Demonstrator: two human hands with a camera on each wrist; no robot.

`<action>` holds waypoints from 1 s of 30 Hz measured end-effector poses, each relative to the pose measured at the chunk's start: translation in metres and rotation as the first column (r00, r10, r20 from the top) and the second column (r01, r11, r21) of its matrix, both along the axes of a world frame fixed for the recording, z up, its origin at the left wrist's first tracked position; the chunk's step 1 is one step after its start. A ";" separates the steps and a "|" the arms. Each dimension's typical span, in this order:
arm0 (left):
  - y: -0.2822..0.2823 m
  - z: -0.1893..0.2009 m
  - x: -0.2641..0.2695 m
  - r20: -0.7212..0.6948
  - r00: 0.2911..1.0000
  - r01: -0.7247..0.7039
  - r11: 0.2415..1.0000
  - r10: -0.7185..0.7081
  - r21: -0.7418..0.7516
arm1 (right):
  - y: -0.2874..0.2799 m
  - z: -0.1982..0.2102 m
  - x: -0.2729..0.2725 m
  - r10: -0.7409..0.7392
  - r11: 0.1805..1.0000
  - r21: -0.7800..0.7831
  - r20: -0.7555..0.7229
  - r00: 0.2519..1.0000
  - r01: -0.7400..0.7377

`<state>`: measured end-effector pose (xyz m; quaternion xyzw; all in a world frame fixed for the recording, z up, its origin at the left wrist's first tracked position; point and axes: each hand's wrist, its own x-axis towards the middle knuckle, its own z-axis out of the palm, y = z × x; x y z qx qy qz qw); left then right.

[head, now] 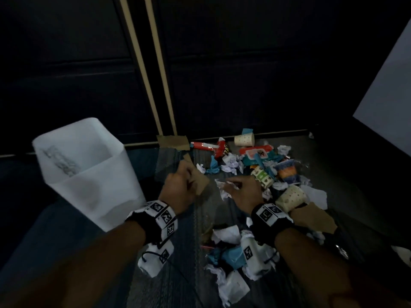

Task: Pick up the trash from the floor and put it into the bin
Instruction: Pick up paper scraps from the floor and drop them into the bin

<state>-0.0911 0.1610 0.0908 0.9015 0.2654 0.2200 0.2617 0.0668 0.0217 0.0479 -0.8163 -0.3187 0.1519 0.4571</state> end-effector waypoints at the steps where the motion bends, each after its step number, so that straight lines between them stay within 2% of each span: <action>1: 0.005 0.019 -0.010 0.066 0.998 -0.022 1.000 0.022 -0.004 | 0.012 0.010 -0.006 0.012 0.999 0.048 0.009 1.000 -0.012; 5: 0.015 0.081 -0.043 0.278 0.951 -0.111 0.989 0.133 -0.094 | 0.052 0.048 -0.032 -0.005 0.985 0.173 -0.072 0.997 0.017; 7: 0.022 0.109 -0.061 0.293 0.930 -0.223 0.974 0.221 -0.027 | 0.076 0.070 -0.047 0.019 0.967 0.255 -0.097 0.995 0.007; 11: 0.051 0.144 -0.091 0.252 0.887 -0.419 0.904 0.386 0.089 | 0.118 0.124 -0.078 0.079 0.930 0.361 -0.019 0.997 -0.067; 15: 0.074 0.159 -0.116 0.103 0.751 -0.660 0.748 0.652 0.075 | 0.163 0.163 -0.116 0.114 0.916 0.384 0.036 0.993 -0.120; 18: 0.084 0.162 -0.126 0.002 0.627 -0.775 0.623 0.779 -0.109 | 0.188 0.170 -0.141 0.192 0.917 0.345 0.057 0.980 -0.200; 20: 0.088 0.165 -0.131 0.013 0.551 -0.824 0.546 0.835 -0.149 | 0.198 0.168 -0.153 0.276 0.917 0.288 0.039 0.960 -0.275; 22: 0.093 0.167 -0.137 0.086 0.557 -0.820 0.564 0.826 -0.102 | 0.203 0.162 -0.159 0.325 0.903 0.295 0.003 0.946 -0.311; 26: 0.095 0.159 -0.138 0.274 0.690 -0.699 0.715 0.670 0.012 | 0.179 0.146 -0.140 0.272 0.904 0.332 0.042 0.961 -0.270; 30: 0.076 0.142 -0.106 0.258 0.846 -0.507 0.855 0.467 0.111 | 0.138 0.113 -0.096 0.242 0.932 0.268 0.038 0.970 -0.243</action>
